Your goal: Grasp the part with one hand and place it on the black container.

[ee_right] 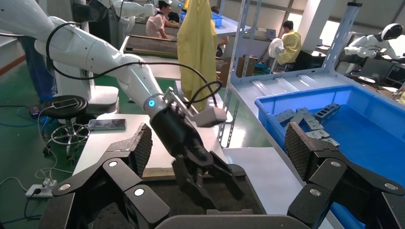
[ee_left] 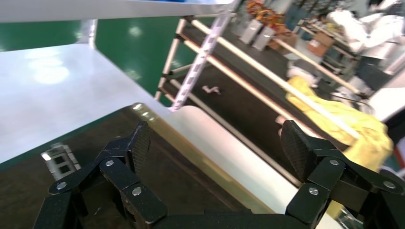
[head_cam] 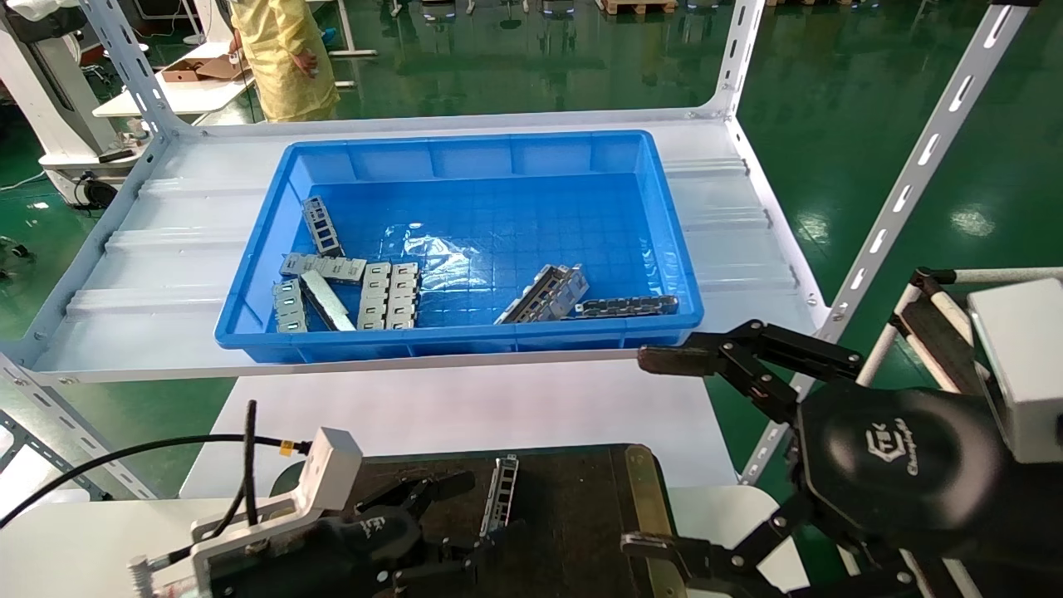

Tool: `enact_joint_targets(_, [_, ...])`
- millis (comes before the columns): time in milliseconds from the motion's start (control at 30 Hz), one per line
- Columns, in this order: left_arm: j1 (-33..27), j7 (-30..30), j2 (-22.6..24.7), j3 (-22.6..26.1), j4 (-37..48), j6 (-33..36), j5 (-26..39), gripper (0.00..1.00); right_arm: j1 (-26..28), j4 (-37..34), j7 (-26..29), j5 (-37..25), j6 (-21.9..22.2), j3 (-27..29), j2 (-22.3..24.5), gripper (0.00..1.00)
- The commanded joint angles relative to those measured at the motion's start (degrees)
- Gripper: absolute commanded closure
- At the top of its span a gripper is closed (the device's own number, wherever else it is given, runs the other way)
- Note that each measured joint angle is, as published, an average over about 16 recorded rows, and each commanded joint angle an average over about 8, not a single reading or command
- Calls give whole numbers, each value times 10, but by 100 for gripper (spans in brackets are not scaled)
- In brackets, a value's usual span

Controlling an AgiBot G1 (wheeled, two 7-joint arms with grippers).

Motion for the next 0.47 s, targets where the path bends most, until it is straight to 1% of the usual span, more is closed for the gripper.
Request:
enact_joint_targets(33, [6, 15, -9, -11, 1, 28, -14, 0, 0, 0, 0, 0, 0, 0, 0, 0])
enact_joint_targets(267, [1, 25, -41, -23, 1, 107, -35, 0, 0, 0, 0, 0, 0, 0, 0, 0])
enact_joint_targets(467, [-3, 26, -57, -28, 4, 132, -43, 0, 0, 0, 0, 0, 0, 0, 0, 0])
